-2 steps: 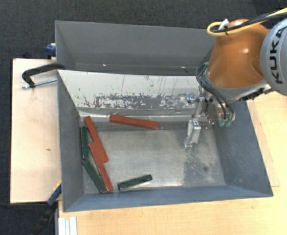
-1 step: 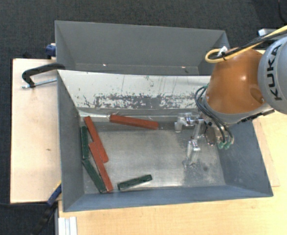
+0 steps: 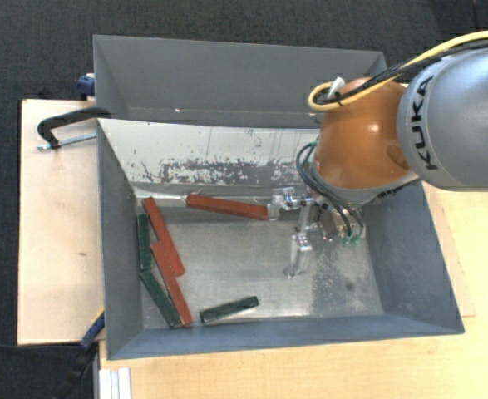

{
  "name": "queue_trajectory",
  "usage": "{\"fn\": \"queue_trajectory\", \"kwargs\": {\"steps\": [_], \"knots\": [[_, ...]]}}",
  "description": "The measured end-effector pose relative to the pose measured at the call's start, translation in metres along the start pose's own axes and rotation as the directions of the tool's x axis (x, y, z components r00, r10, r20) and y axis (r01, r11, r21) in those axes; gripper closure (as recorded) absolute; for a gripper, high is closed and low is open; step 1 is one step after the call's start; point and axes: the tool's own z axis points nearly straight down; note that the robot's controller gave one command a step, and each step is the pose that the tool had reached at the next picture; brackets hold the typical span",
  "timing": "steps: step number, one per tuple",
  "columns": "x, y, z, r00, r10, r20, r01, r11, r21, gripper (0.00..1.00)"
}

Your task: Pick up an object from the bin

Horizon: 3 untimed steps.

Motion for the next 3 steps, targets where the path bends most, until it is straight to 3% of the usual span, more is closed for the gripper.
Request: {"fn": "queue_trajectory", "kwargs": {"steps": [1, 2, 3], "knots": [[-0.003, 0.066, 0.013, 1.0, -0.011, -0.004, 0.011, 1.0, -0.001, 0.0], [0.007, 0.091, 0.023, 1.0, 0.012, -0.004, -0.012, 1.0, -0.006, 0.0], [0.027, 0.093, 0.037, 0.996, -0.084, -0.006, 0.084, 0.996, 0.0, 0.0]]}}
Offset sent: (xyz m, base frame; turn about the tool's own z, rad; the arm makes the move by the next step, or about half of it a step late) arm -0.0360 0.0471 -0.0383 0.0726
